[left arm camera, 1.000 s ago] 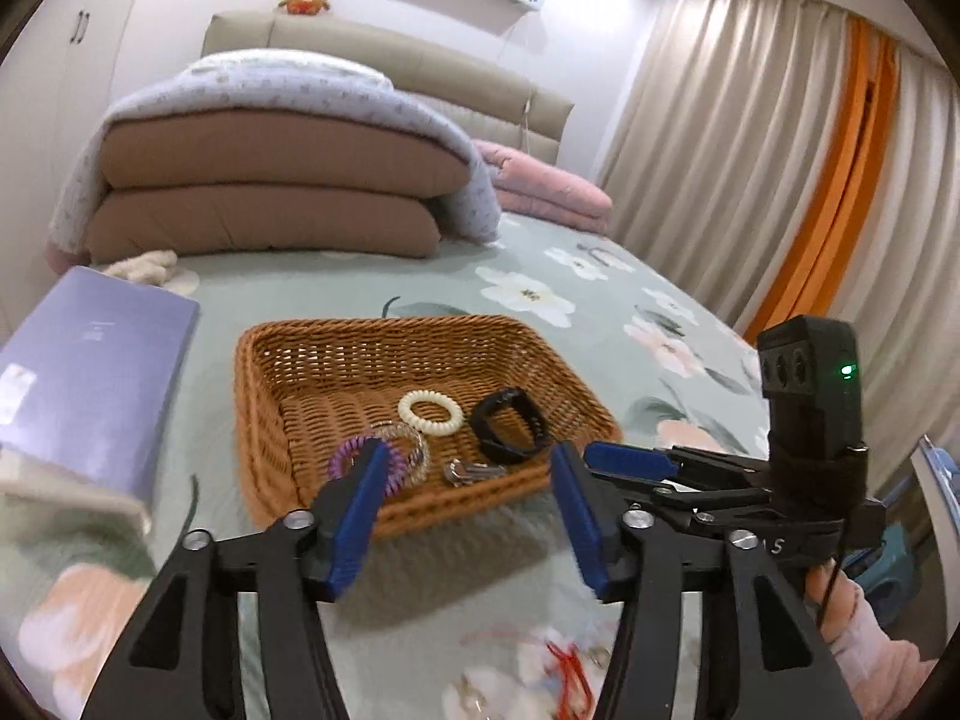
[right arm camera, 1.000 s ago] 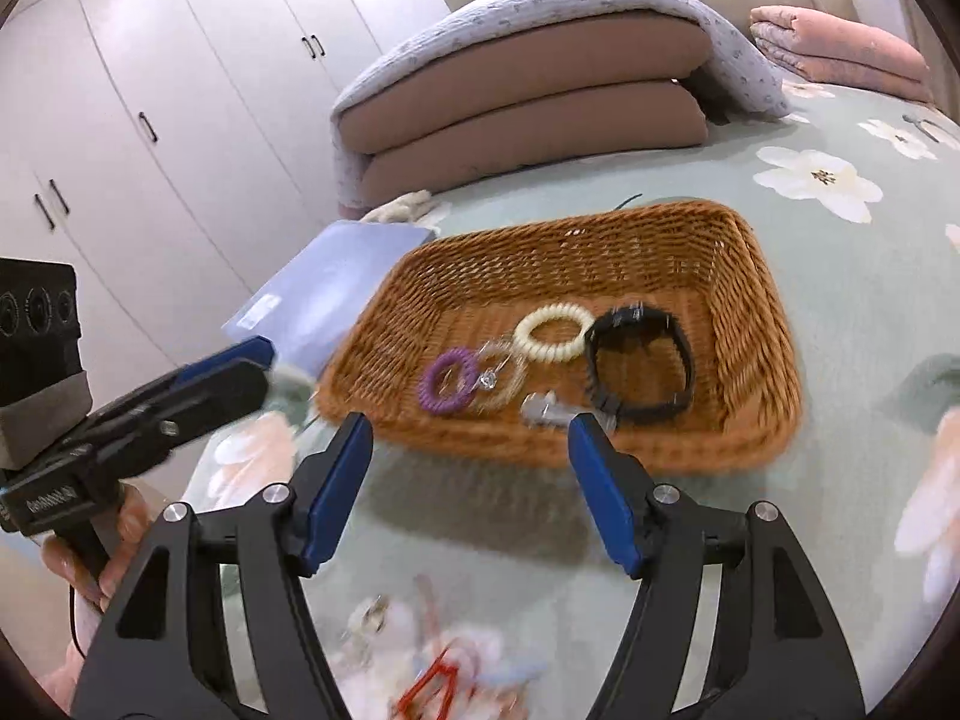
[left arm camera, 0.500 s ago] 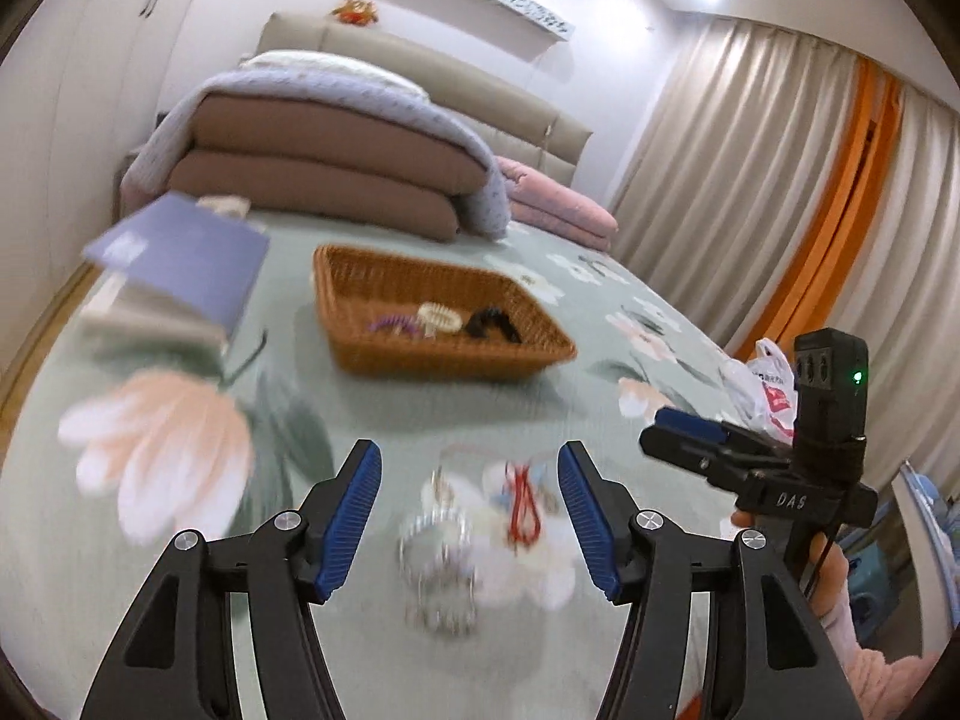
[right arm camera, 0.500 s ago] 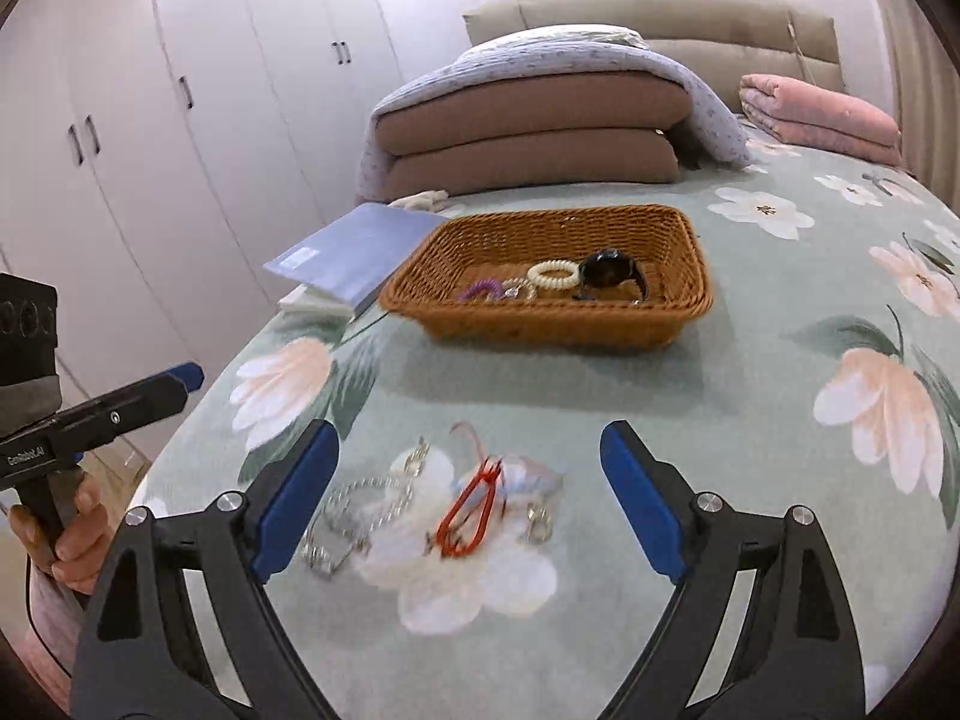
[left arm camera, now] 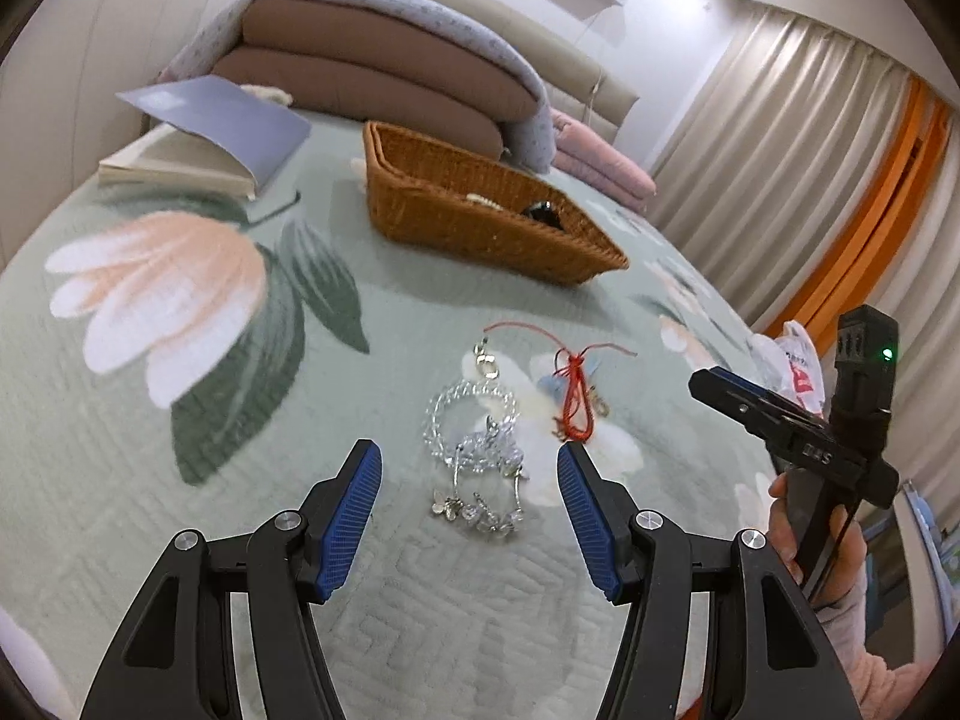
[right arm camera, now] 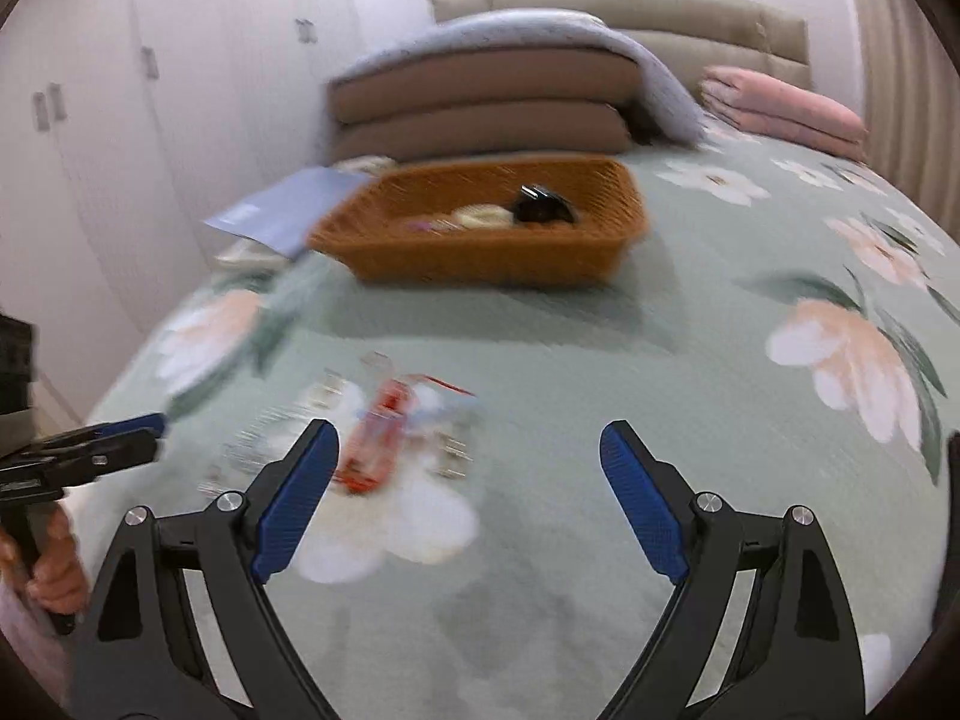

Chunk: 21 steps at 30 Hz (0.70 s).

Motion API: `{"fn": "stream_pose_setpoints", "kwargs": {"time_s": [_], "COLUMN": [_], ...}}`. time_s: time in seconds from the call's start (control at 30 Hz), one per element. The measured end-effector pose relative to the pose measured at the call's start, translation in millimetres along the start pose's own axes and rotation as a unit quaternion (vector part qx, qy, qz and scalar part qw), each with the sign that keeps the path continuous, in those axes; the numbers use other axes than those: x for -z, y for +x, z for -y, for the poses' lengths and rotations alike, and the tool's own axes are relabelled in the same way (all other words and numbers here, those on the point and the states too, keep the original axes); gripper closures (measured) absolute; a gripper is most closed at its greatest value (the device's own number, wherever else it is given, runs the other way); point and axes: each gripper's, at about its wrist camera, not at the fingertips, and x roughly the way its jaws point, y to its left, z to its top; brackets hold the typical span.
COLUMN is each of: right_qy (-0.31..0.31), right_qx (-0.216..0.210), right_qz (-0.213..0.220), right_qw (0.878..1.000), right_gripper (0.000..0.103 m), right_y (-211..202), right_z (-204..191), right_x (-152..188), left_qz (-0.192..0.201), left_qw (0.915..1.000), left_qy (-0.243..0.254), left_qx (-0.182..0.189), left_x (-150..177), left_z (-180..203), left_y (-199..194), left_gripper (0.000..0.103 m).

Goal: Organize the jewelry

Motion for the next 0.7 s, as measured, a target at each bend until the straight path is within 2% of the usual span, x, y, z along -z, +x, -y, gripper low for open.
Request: {"fn": "stream_pose_setpoints", "kwargs": {"time_s": [0.07, 0.17, 0.33, 0.43, 0.5, 0.53, 0.7], "right_qy": [0.002, -0.002, -0.048, -0.071, -0.080, -0.083, -0.089], "right_qx": [0.017, 0.016, 0.024, 0.027, 0.028, 0.028, 0.030], "right_qz": [-0.014, -0.035, -0.064, -0.076, -0.081, -0.083, -0.093], "right_qw": [1.000, 0.999, 0.996, 0.994, 0.993, 0.993, 0.991], "right_gripper": [0.015, 0.024, 0.046, 0.050, 0.055, 0.059, 0.065], "right_y": [8.3, 18.8, 40.6, 53.0, 58.0, 60.6, 72.9], "right_z": [8.1, 10.4, -9.2, -23.2, -29.4, -32.2, -36.9], "right_x": [3.6, 6.6, 12.5, 14.5, 14.9, 14.1, 10.6], "left_qz": [-0.009, -0.021, -0.035, -0.037, -0.041, -0.046, -0.057], "left_qw": [0.9999, 0.9995, 0.9986, 0.9986, 0.9986, 0.9985, 0.9980], "left_qy": [0.006, 0.018, 0.033, 0.032, 0.031, 0.029, 0.026], "left_qx": [-0.005, -0.011, -0.019, -0.017, -0.011, -0.010, -0.013], "left_x": [2.6, 7.2, 10.2, 9.7, 9.1, 8.9, 6.7], "left_z": [1.7, 5.8, 11.1, 9.6, 8.3, 7.9, 7.5], "left_y": [8.1, 16.5, 23.0, 24.9, 26.5, 28.3, 34.9], "left_gripper": [0.040, 0.042, 0.051, 0.054, 0.068, 0.070, 0.072]}}
